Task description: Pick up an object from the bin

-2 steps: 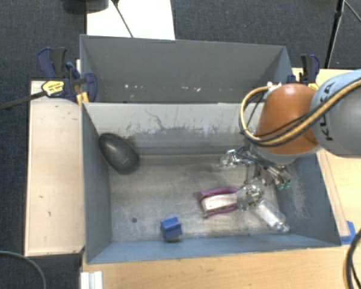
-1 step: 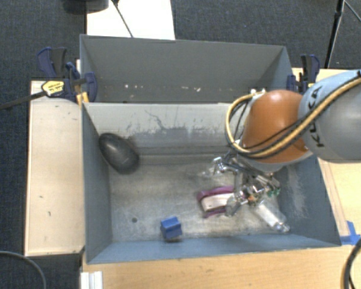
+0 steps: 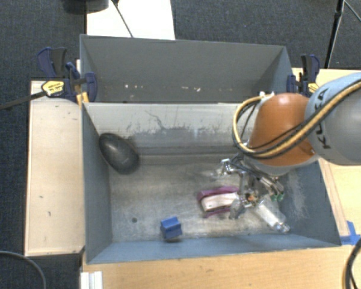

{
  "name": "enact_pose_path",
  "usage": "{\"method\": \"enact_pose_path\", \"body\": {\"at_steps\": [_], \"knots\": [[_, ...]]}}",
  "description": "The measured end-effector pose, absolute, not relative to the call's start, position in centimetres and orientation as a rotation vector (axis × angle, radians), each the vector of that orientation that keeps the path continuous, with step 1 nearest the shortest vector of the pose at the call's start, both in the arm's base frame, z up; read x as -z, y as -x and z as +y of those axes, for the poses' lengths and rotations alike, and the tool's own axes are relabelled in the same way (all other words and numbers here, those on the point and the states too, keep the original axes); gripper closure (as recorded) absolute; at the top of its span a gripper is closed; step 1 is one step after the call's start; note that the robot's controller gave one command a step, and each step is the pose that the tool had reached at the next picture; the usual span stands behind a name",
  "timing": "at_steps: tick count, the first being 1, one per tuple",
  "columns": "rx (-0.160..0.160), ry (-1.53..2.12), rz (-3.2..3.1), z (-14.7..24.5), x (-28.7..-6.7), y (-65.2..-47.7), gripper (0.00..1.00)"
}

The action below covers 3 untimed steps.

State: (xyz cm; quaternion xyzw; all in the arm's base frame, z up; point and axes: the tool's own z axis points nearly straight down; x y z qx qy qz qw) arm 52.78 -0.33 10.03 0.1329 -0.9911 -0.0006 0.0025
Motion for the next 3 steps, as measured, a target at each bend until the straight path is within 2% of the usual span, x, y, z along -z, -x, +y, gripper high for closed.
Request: {"method": "enact_pose_path", "body": {"at_steps": [1, 2, 3], "knots": [[0.002, -0.335, -3.133, -0.45, -7.28, -51.93, 0.00], [0.000, -0.343, -3.130, -0.43, -7.45, -52.09, 0.00], [0.000, -0.346, -3.140, -0.39, -7.66, -52.40, 1.00]]}}
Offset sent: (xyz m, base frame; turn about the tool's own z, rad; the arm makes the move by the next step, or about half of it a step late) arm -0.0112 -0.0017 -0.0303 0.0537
